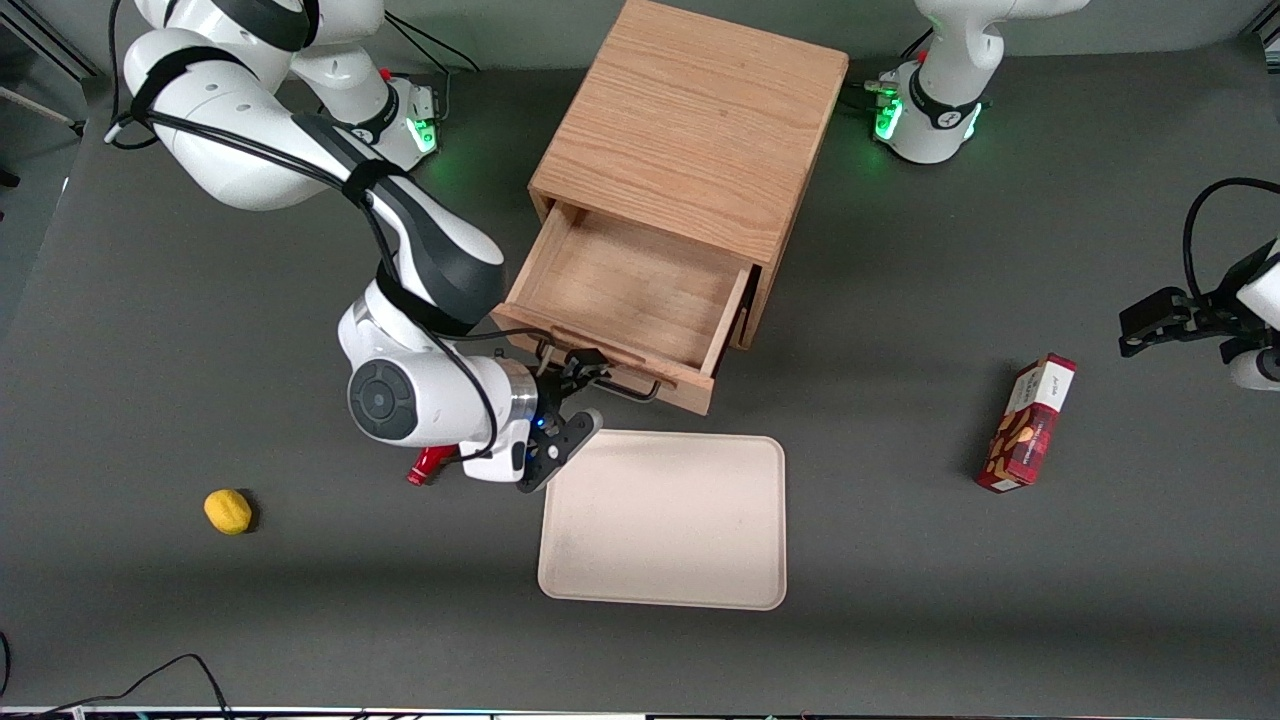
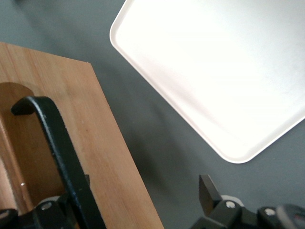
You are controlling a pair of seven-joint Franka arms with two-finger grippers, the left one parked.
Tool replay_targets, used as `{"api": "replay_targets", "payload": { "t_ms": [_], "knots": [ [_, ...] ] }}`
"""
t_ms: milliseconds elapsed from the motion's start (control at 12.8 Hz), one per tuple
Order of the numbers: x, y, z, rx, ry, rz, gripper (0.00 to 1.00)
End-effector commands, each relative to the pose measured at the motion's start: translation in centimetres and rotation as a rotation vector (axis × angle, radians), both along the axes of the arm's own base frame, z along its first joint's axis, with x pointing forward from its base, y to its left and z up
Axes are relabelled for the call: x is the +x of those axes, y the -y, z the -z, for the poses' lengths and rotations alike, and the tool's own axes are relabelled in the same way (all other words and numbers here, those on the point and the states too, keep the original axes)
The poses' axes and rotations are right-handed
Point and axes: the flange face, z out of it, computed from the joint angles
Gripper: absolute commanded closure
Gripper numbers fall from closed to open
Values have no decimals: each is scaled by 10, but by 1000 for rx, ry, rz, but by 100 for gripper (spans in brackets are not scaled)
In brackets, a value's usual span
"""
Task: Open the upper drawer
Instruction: 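Pull the upper drawer outward from the cabinet with the right gripper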
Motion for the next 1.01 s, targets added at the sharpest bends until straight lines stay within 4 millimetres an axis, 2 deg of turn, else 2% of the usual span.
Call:
{"api": "replay_targets", "payload": {
  "t_ms": [0, 546, 936],
  "knots": [
    [16, 13, 0, -10, 11, -20, 0],
    [40, 46, 0, -15, 46, -28, 0],
    [42, 50, -9, -14, 44, -37, 0]
  ]
}}
